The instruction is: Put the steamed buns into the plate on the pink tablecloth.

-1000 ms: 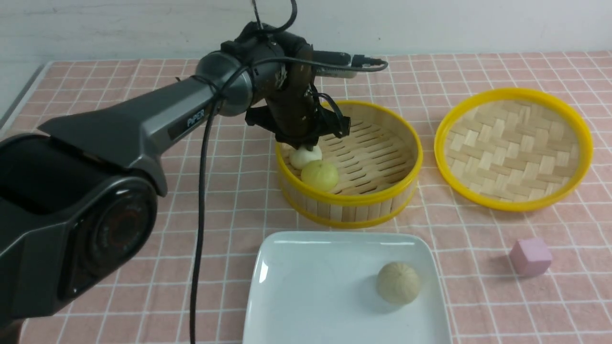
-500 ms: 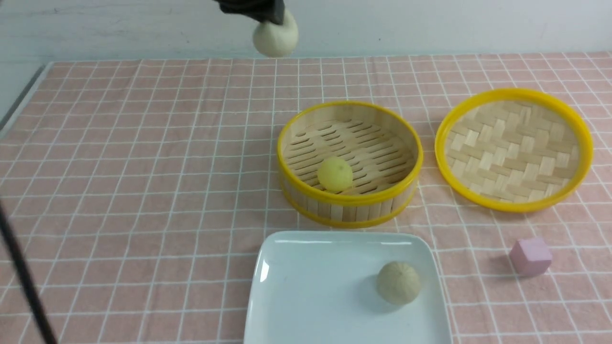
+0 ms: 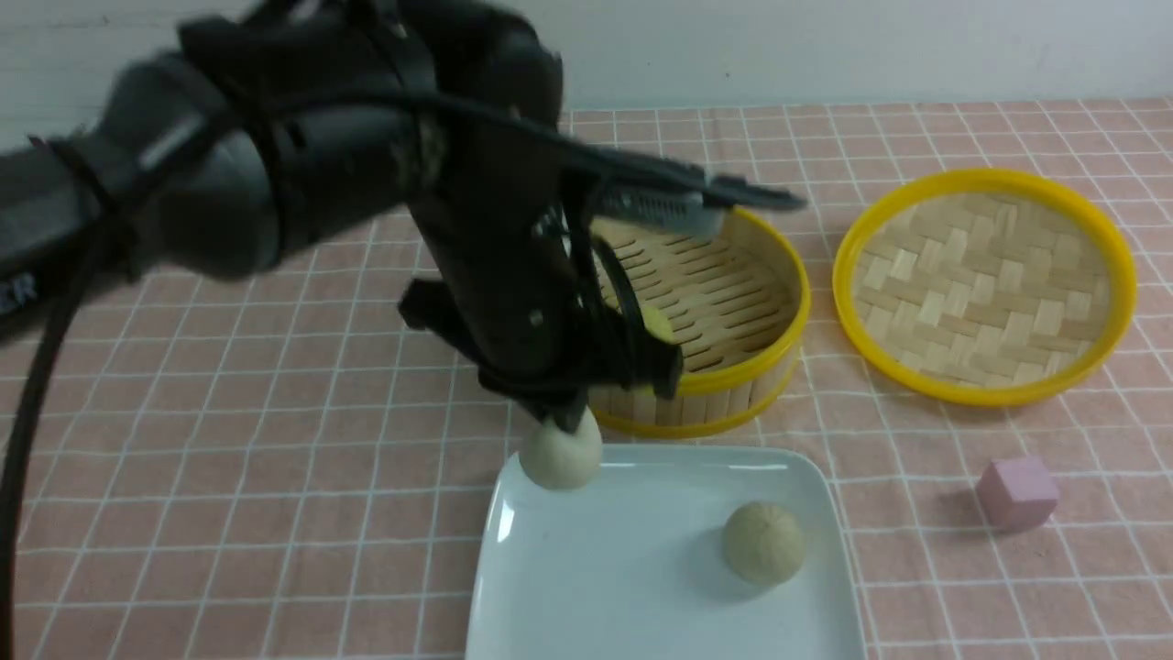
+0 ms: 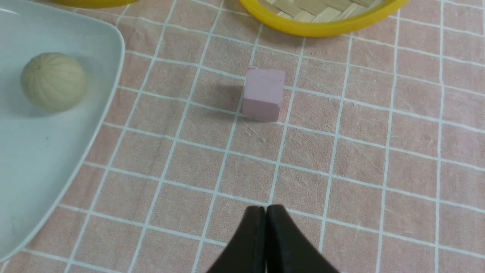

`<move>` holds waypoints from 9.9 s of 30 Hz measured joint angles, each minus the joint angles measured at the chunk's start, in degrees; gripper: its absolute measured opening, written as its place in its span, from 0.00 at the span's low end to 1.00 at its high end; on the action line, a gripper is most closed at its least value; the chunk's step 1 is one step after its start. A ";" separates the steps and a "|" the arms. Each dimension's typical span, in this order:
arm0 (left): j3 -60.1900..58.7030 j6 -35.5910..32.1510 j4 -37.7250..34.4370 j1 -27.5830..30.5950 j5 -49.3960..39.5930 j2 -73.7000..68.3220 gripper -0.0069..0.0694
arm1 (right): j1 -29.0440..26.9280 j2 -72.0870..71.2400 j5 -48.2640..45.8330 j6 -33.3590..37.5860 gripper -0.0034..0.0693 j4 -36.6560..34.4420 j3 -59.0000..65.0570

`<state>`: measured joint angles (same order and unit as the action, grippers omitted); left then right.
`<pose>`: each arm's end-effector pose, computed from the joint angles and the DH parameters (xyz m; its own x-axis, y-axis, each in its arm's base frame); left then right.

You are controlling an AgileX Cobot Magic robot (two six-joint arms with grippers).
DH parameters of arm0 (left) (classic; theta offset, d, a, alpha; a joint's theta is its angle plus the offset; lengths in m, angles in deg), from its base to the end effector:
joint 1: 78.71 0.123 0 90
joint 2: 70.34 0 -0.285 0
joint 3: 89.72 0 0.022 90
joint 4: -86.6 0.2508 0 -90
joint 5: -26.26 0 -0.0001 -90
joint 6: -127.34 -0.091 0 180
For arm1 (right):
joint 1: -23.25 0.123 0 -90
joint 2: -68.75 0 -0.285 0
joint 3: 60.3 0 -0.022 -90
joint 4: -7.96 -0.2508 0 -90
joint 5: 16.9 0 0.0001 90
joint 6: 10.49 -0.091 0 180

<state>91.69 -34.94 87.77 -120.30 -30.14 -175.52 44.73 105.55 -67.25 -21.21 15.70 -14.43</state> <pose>0.2660 -0.2340 0.2741 -0.8661 0.3762 -0.3291 0.4238 0.9018 -0.0843 0.0817 0.0220 0.2860 -0.6581 -0.1516 -0.7375 -0.2284 0.9736 0.0037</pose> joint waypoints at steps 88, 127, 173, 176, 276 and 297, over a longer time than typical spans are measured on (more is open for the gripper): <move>27.41 3.47 7.98 5.35 -8.56 5.83 0.12 | 0.00 0.00 -0.03 0.00 0.19 -1.11 0.00; -23.44 8.66 -0.79 -12.37 37.52 1.89 0.37 | 0.00 0.00 -0.08 0.00 0.23 -1.29 0.00; -23.44 10.19 6.57 -9.40 32.08 14.07 0.09 | 0.00 -16.88 32.30 0.23 0.04 -1.26 11.55; -23.44 10.19 6.57 -9.40 31.66 14.07 0.09 | 0.00 -16.88 32.30 0.23 0.05 -1.26 11.55; -80.13 0.40 7.12 36.60 37.87 97.34 0.17 | -21.20 -29.57 28.19 0.18 0.18 -1.26 32.13; -80.03 0.00 7.63 40.16 34.98 98.02 0.20 | -21.20 -29.57 28.19 0.18 0.21 -1.26 32.13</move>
<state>11.66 -34.94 95.40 -80.14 4.84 -77.50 23.53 75.98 -39.06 -21.04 14.45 17.70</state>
